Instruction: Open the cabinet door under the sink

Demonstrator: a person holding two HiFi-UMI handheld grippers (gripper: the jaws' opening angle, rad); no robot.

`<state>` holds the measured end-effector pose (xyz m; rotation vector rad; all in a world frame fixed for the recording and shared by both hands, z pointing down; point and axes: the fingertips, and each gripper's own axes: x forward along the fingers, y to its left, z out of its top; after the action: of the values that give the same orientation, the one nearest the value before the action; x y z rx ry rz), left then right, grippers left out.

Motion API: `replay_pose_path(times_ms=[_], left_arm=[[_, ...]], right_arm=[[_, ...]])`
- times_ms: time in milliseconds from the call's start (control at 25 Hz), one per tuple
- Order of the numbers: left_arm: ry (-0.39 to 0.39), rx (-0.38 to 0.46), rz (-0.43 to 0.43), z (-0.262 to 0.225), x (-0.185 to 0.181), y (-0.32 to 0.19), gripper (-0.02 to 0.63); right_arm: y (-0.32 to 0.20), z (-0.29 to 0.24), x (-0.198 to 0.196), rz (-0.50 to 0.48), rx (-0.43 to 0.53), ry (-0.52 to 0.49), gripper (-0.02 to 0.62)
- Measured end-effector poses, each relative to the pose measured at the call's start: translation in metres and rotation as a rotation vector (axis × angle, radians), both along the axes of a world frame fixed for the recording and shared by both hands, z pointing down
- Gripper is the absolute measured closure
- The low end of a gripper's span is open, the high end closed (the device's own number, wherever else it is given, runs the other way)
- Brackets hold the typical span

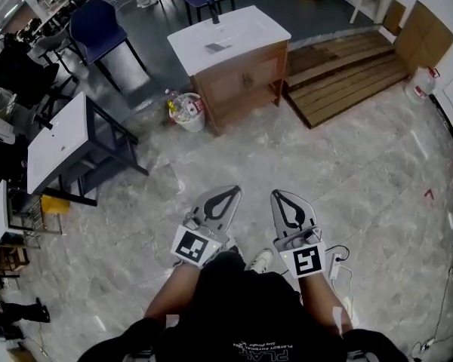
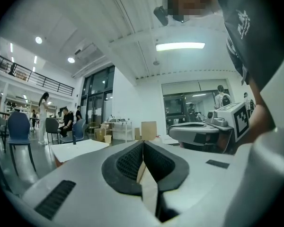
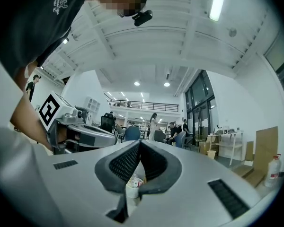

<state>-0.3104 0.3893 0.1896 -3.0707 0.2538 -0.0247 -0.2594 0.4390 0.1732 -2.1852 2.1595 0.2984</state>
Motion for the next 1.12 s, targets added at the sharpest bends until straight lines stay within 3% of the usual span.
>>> replay_pose_path(times_ms=[680, 1120], left_arm=[[0.041, 0.028, 0.056, -0.008, 0.052, -0.16, 0.583], [0.065, 0.019, 0.078, -0.004, 0.065, -0.217, 0.583]], right_arm=[[-0.158, -0.005, 0.056, 0.067, -0.032, -0.005, 0.574], [-0.211, 0.001, 0.069, 0.088, -0.06, 0.004, 0.574]])
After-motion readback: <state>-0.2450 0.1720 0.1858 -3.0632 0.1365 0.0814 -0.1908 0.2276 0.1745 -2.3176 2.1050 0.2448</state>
